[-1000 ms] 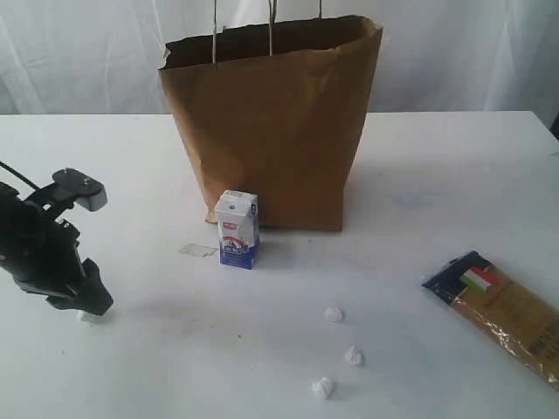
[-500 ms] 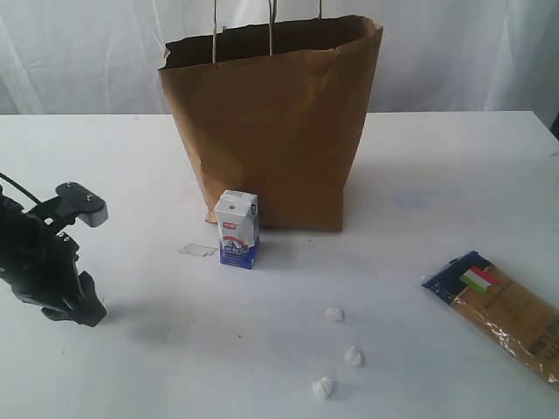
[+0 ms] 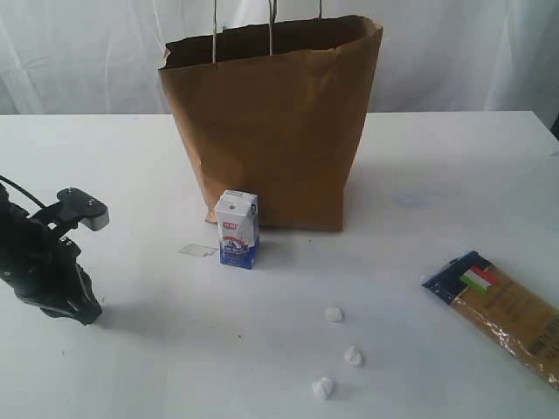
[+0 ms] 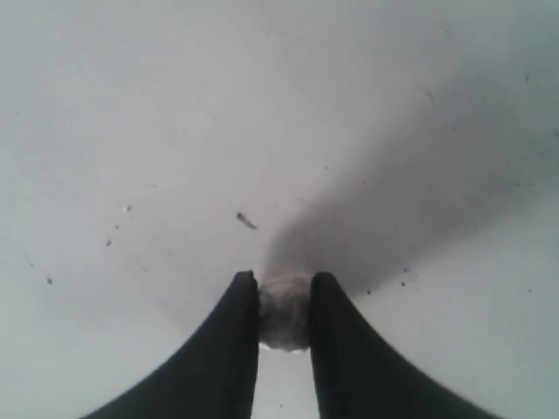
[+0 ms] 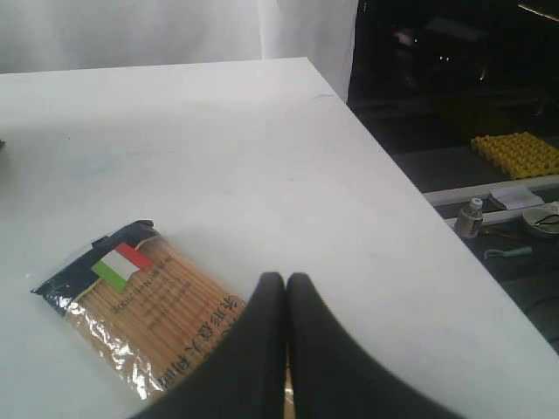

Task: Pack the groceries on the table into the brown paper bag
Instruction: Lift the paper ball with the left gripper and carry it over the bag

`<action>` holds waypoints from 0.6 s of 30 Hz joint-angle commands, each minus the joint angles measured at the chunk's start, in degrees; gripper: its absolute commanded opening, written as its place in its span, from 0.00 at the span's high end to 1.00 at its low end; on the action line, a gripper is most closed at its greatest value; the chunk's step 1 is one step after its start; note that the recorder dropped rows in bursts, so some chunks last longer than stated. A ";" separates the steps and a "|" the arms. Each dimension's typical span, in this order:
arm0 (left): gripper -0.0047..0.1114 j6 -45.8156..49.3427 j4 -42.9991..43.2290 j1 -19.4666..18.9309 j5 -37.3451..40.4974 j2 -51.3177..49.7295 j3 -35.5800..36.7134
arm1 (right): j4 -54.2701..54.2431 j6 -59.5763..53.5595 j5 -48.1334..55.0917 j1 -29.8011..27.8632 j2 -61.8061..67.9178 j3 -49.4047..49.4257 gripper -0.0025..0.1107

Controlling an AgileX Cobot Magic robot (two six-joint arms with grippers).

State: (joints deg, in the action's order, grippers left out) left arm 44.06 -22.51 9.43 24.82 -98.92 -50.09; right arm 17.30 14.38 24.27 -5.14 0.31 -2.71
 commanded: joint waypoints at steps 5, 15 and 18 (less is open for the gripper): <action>0.96 -6.92 -0.15 -0.07 10.31 4.79 -7.18 | 0.50 -0.39 -0.76 0.12 -0.31 0.39 0.98; 0.96 -9.12 -8.44 -0.07 16.03 14.22 -25.54 | 0.50 -0.39 -0.76 0.12 -0.31 0.39 0.98; 0.96 -5.52 -16.80 -0.07 14.01 14.56 -29.61 | 0.50 -0.39 -0.76 0.12 -0.31 0.39 0.98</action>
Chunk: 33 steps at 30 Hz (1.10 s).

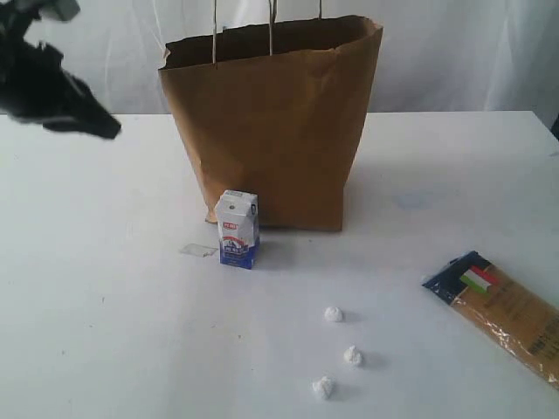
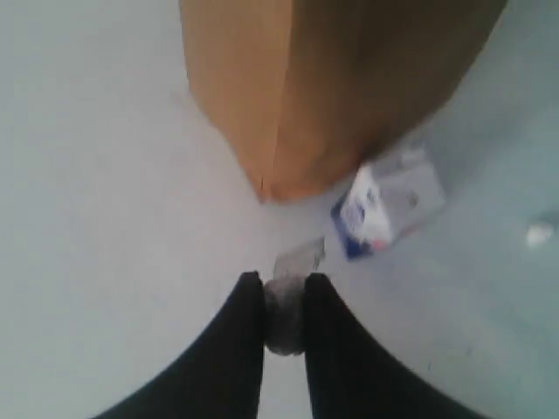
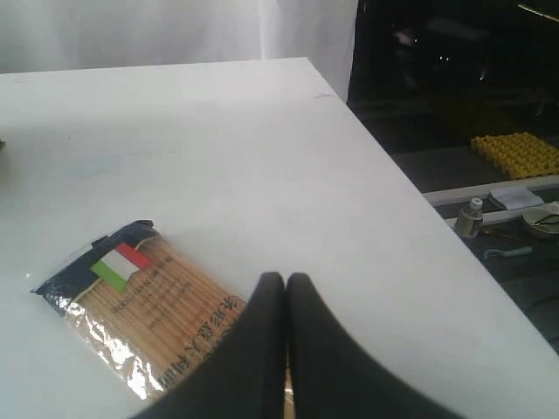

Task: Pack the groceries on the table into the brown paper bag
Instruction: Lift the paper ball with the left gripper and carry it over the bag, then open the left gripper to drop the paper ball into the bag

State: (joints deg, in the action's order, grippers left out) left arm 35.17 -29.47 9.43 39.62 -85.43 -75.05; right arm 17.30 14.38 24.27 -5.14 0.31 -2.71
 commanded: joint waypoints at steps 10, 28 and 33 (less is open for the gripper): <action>0.96 43.17 -44.23 -0.07 0.50 -6.84 -7.60 | 0.50 -0.39 -0.76 0.12 -0.31 0.39 0.98; 0.49 46.79 -45.86 -0.07 -3.63 -12.71 -7.60 | 0.50 -0.39 -0.76 0.12 -0.31 0.39 0.98; 0.31 45.80 -45.86 -0.07 -2.59 -12.61 -7.60 | 0.50 -0.39 -0.76 0.12 -0.31 0.39 0.98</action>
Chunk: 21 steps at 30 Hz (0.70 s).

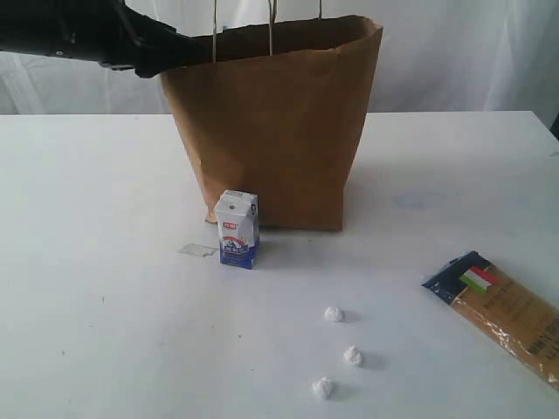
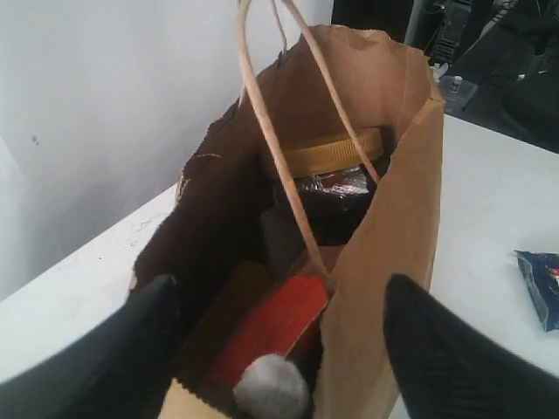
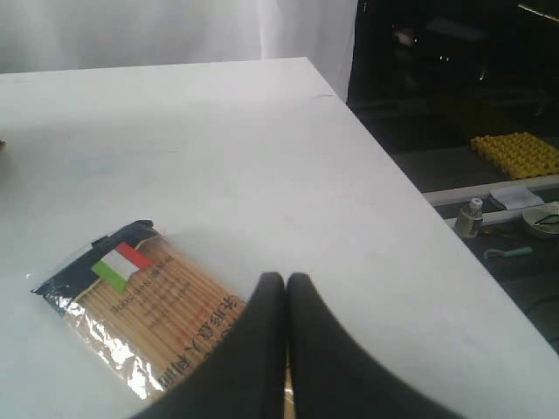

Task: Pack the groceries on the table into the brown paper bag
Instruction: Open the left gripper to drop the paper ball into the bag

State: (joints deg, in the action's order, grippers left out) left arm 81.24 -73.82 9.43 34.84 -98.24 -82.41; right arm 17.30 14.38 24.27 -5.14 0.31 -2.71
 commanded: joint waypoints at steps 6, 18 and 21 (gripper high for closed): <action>0.31 -0.27 -1.61 -0.07 2.19 0.20 -0.23 | 0.50 -0.39 -0.76 0.12 -0.31 0.39 0.98; 0.33 -11.21 14.27 -0.07 2.28 16.19 -0.23 | 0.50 0.89 -0.76 0.09 -0.31 0.39 0.98; 0.54 -13.90 15.72 -0.07 8.35 20.77 -0.23 | 0.50 0.89 -0.76 0.09 -0.31 0.39 0.98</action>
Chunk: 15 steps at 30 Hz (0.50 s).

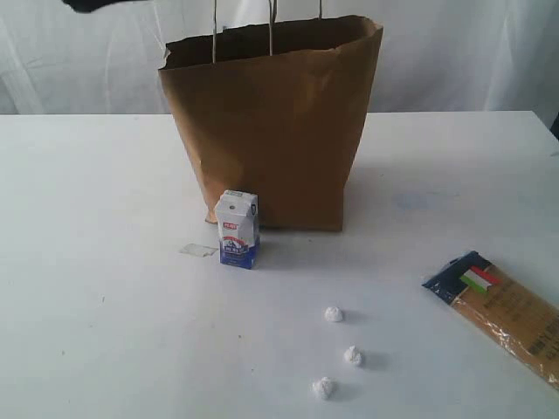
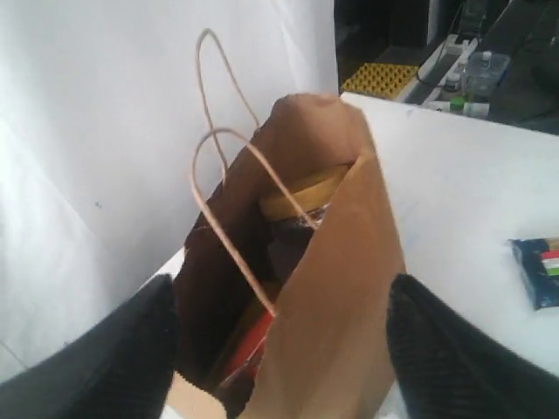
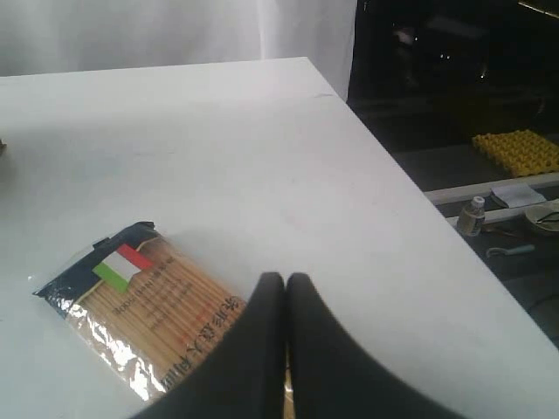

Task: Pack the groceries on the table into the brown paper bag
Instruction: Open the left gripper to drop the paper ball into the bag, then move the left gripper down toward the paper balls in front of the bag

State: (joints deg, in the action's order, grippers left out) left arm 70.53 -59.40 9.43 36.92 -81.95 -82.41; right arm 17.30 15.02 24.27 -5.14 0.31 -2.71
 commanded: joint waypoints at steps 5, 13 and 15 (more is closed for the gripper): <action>0.96 -6.34 1.14 -0.07 26.77 5.57 0.91 | 0.50 0.25 -0.76 0.09 -0.31 0.39 0.98; 0.96 12.87 -15.88 9.82 33.04 2.22 16.62 | 0.50 0.25 -0.76 0.09 -0.31 0.39 0.98; 0.96 17.59 -16.38 13.41 31.27 0.36 20.31 | 0.50 0.25 -0.76 0.09 -0.31 0.39 0.98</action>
State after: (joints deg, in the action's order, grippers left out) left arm 81.73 -73.31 18.58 64.44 -79.94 -66.50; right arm 17.30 15.02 24.27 -5.14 0.31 -2.71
